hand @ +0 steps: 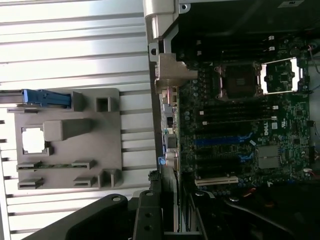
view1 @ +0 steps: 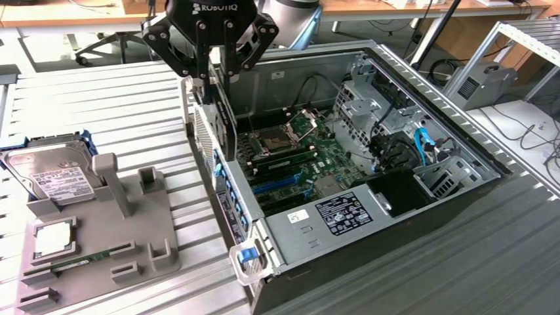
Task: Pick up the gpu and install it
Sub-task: 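Pick up the gpu and move the gpu toward the slot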
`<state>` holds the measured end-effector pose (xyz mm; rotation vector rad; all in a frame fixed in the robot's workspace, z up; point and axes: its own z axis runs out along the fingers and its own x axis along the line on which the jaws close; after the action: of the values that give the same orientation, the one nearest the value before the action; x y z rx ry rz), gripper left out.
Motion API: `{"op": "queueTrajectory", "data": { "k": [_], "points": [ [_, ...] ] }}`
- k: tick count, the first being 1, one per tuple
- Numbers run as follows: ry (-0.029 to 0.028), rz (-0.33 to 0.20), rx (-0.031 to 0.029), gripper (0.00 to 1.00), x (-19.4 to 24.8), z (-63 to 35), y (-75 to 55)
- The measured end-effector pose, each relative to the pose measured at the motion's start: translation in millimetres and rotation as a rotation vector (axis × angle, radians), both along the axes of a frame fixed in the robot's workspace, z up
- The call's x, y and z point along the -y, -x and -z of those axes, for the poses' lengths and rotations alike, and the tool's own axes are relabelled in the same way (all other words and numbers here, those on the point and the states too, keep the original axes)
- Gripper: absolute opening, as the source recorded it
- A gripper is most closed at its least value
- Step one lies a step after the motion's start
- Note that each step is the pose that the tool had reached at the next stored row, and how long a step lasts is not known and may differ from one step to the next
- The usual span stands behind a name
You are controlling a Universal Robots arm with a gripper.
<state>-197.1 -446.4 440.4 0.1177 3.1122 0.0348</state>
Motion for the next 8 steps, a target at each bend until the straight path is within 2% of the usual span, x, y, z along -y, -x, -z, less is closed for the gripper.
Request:
{"op": "queueTrajectory", "data": {
  "k": [2, 6, 8],
  "points": [
    [0.0003, 0.0, 0.0, 0.27, 0.0, 0.2, -1.1],
    [0.0056, 0.0, 0.0, 0.27, -0.5, 2.9, -24.0],
    [0.0137, 0.0, 0.0, 0.27, -3.4, 3.7, -36.2]
  ]
}}
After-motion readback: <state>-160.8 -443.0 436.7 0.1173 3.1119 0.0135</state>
